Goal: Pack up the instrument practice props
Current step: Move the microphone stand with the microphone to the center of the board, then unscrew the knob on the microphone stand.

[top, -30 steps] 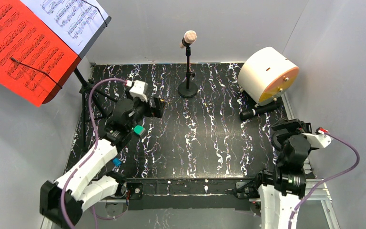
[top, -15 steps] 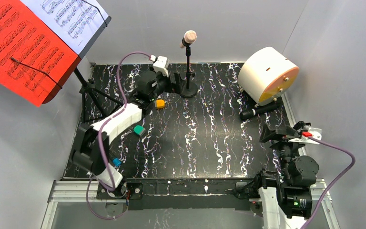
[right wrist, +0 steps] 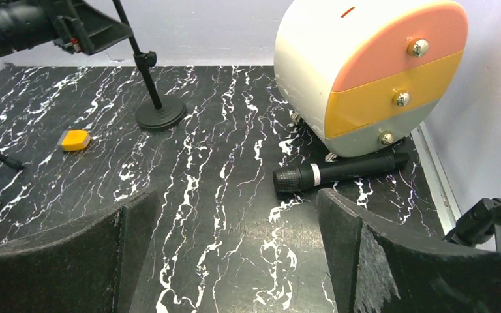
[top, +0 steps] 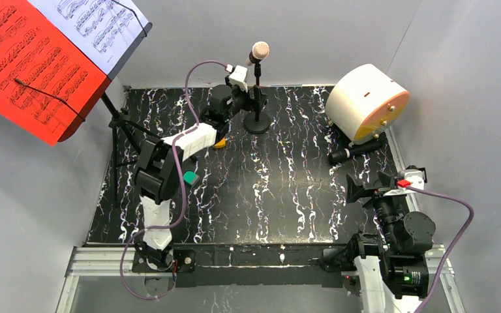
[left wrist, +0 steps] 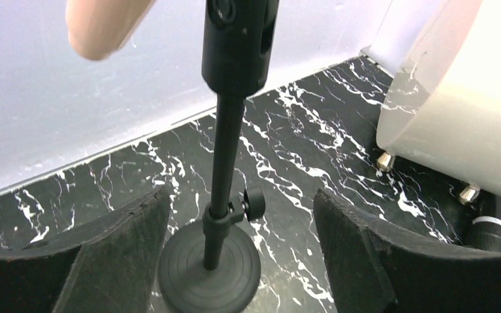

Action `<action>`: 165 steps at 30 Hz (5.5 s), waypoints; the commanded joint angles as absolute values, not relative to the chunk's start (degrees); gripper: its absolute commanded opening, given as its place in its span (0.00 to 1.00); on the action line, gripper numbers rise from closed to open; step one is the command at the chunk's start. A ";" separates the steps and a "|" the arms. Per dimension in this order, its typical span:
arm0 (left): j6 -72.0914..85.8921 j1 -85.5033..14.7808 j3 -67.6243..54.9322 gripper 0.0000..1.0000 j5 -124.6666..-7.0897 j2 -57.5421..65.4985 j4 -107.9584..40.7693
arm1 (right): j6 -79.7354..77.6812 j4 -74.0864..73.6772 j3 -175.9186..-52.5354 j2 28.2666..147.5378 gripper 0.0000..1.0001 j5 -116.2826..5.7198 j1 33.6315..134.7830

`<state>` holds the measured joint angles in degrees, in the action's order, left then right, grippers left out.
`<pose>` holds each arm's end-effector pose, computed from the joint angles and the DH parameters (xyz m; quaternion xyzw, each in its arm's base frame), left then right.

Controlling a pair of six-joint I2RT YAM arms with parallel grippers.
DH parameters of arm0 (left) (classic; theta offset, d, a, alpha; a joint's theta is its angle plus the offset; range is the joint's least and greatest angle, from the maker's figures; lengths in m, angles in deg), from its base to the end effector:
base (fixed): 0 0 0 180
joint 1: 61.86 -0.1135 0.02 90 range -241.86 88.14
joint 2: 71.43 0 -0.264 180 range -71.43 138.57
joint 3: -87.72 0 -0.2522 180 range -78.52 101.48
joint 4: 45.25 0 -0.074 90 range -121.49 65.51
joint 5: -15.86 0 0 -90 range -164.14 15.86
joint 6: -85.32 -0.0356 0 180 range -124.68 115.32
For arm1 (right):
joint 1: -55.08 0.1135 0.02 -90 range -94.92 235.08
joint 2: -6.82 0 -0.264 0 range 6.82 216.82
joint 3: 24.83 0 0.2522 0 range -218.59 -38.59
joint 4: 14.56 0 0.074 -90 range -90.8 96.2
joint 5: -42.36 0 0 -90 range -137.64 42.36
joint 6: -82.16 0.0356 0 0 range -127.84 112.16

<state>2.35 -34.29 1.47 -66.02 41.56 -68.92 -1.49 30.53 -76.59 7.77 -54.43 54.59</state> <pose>0.4144 -0.2221 0.2819 0.1719 0.6574 -0.2636 0.6846 0.0242 0.0040 0.3242 -0.0039 0.6712 0.0775 0.7372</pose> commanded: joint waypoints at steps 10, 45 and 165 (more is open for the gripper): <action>-0.79 -34.11 13.13 0.64 -72.86 51.51 -78.05 | -3.53 29.17 -76.78 7.19 0.99 -57.02 58.62; 2.75 -33.54 -28.34 0.00 -51.42 12.46 -81.59 | 0.64 12.37 -72.73 14.51 0.99 -85.04 58.86; 1.35 -26.53 -42.63 0.00 -52.74 -0.06 -79.35 | -88.76 -46.95 -63.70 83.09 0.15 -14.68 126.57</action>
<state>2.06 -25.00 -44.69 -50.50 1.02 -79.08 -92.02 -46.05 -63.02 85.34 -17.29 125.56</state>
